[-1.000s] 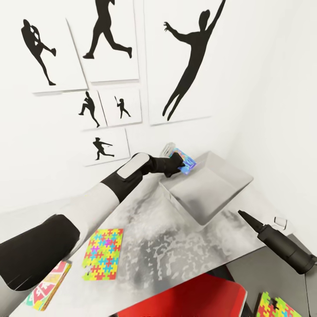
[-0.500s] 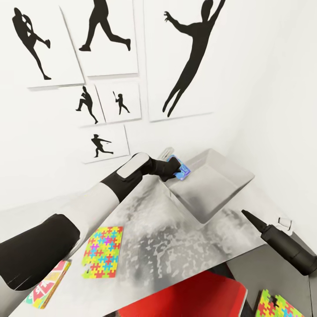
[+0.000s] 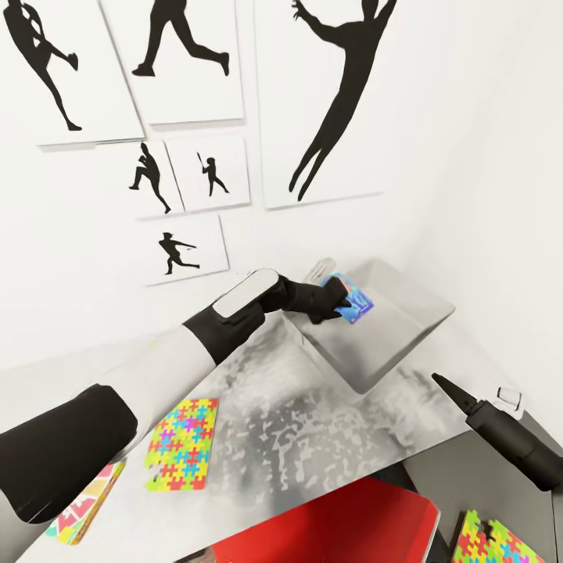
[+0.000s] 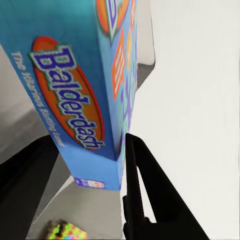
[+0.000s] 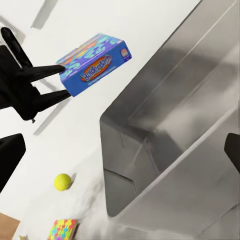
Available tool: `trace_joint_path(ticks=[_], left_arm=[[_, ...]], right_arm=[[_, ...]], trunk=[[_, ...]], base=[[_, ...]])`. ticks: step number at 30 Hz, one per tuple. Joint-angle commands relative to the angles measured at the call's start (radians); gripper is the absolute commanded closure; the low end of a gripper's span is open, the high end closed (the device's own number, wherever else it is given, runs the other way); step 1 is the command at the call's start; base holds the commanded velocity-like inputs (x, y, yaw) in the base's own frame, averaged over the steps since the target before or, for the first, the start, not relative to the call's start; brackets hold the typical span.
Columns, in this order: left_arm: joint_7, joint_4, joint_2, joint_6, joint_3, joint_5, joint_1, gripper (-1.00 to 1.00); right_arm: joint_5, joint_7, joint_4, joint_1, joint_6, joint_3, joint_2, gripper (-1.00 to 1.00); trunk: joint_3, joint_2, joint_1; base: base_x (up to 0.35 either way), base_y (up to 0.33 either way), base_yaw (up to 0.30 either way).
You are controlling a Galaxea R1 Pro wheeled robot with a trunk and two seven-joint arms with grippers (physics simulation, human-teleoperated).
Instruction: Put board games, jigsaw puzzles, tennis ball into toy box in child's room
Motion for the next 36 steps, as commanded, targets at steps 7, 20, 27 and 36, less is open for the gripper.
trace_joint_path(ticks=[7, 20, 27, 36], left_arm=[[0.058, -0.005, 0.000, -0.006, -0.053, 0.076, -0.001, 1.00], [0.064, -0.004, 0.000, -0.086, -0.139, 0.085, -0.001, 1.00], [0.058, -0.003, 0.000, -0.105, -0.170, 0.086, -0.001, 1.00], [0.055, -0.004, 0.000, -0.114, -0.181, 0.086, -0.001, 1.00]], right_arm=[[-0.005, 0.003, 0.000, -0.001, 0.007, -0.016, 0.000, -1.00], [-0.004, 0.004, 0.001, -0.001, 0.008, -0.040, 0.000, -1.00], [-0.003, 0.004, 0.001, 0.000, 0.008, -0.041, 0.000, -1.00], [-0.003, 0.004, 0.001, 0.000, 0.007, -0.042, 0.000, -1.00]], trunk=[[-0.013, -0.002, 0.000], [-0.034, -0.002, 0.000], [-0.046, -0.002, 0.000], [-0.058, -0.002, 0.000]], base=[[0.000, 0.000, 0.000], [0.000, 0.000, 0.000], [0.000, 0.000, 0.000], [0.000, 0.000, 0.000]])
